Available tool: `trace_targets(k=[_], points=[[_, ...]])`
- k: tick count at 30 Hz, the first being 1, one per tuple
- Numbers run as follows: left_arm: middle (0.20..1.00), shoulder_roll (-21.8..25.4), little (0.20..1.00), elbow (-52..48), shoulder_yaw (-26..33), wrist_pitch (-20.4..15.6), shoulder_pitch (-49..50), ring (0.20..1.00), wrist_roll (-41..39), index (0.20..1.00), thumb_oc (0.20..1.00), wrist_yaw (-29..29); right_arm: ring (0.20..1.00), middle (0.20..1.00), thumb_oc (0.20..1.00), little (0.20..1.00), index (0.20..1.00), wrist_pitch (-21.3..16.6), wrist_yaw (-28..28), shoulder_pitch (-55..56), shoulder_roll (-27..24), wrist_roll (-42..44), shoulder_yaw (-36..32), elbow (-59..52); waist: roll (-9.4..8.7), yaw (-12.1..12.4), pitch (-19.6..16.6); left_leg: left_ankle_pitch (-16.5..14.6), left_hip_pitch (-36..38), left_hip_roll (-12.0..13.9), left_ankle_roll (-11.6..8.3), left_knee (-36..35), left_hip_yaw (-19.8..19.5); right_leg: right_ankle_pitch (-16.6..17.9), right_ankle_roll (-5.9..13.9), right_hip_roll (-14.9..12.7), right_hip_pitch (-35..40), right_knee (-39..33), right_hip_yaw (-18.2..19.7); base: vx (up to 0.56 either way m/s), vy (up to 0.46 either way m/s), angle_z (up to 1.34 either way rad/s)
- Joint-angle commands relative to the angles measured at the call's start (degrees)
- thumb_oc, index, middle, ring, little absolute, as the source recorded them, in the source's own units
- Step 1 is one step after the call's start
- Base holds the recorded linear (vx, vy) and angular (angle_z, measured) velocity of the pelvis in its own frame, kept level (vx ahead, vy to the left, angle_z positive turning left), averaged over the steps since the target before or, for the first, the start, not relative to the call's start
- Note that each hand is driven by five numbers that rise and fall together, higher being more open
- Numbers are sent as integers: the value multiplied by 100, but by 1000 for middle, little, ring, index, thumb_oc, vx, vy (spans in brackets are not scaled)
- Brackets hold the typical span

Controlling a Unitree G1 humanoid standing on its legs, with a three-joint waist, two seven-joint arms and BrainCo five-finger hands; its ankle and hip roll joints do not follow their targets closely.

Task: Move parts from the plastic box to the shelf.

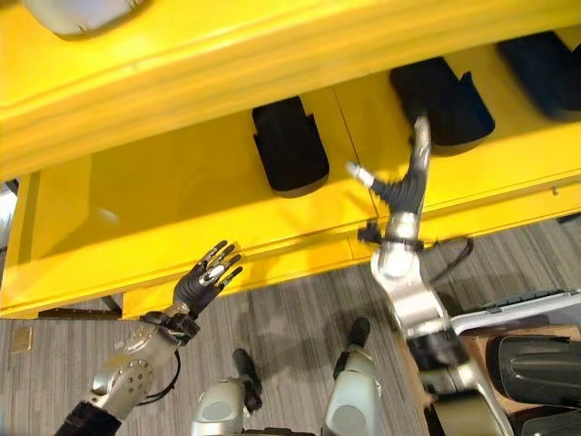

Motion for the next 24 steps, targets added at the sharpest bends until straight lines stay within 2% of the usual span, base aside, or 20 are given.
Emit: trace_targets(k=[1,2,6,9,11,12,14,18,19,23,24], points=[[1000,31,1000,-361,207,-491,251,1000,139,1000,1000,-207,1000,1000,1000,1000,1000,-503,184,20,51,-144,-150,-311,-294,-158,-177,-281,-315,-132,167,311,-103,-1210,184,347,750,176,-327,10,126,-22],[1000,13,1000,-341,299,-451,353,1000,91,1000,1000,-247,1000,1000,1000,1000,1000,-554,330,427,16,29,-188,-246,-347,-229,-271,-250,-284,-132,154,275,-110,-1171,210,363,821,99,-281,1,131,-24],[1000,157,1000,-253,526,-263,814,1000,882,1000,1000,-1121,1000,1000,1000,1000,1000,-827,816,1802,-359,405,-610,-43,-504,-509,-558,-204,-176,-129,157,212,24,-1022,285,376,1024,-139,-126,-31,174,-20],[1000,528,1000,-259,533,-386,1183,1000,1283,1000,1000,-1647,1000,1000,1000,1000,1000,-1064,909,2455,-648,692,-879,191,-568,-676,-707,-288,-50,-190,226,204,170,-902,376,344,1168,-339,-38,-46,144,-21],[1000,696,1000,-293,462,-554,1304,1000,1382,1000,1000,-1782,1000,1000,1000,1000,1000,-1094,873,2592,-738,766,-942,250,-584,-727,-753,-299,7,-208,251,174,203,-833,423,320,1228,-438,0,-26,118,-17],[1000,862,1000,-307,381,-727,1375,1000,1479,1000,1000,-2070,1000,1000,1000,1000,1000,-1076,790,2641,-804,863,-983,356,-588,-768,-807,-334,102,-258,295,126,253,-714,504,263,1292,-575,27,-33,148,-21],[1000,1056,1000,-434,319,-856,1424,1000,1481,1000,1000,-2322,1000,1000,1000,1000,1000,-1003,677,2618,-872,941,-983,478,-570,-798,-886,-344,226,-310,332,10,310,-578,624,192,1317,-692,56,-29,149,-17],[1000,1266,1000,-566,105,-929,1240,1000,1392,1000,1000,-2542,1000,1000,1000,1000,1000,-830,555,2497,-877,1042,-900,626,-554,-860,-967,-374,363,-414,417,-146,357,-395,794,54,1289,-772,146,-13,119,-14],[1000,1358,1000,-608,-118,-980,999,1000,1284,1000,1000,-2626,1000,1000,1000,1000,1000,-728,485,2410,-858,1065,-840,724,-566,-946,-1022,-392,435,-494,484,-263,373,-267,903,-10,1237,-820,278,-15,163,-4],[1000,1372,1000,-617,-473,-916,547,1000,1228,1000,1000,-2652,1000,1000,1000,1000,1000,-640,342,2269,-821,1078,-753,826,-581,-1071,-1078,-426,493,-584,560,-343,403,-81,1045,-161,1120,-818,473,-7,79,-14],[1000,1323,1000,-535,-742,-637,252,1000,874,1000,1000,-2819,1000,1000,1000,1000,1000,-643,408,2124,-803,1221,-669,928,-595,-1087,-1099,-418,535,-581,551,-351,535,114,1081,-322,1054,-806,398,-15,19,-41]])
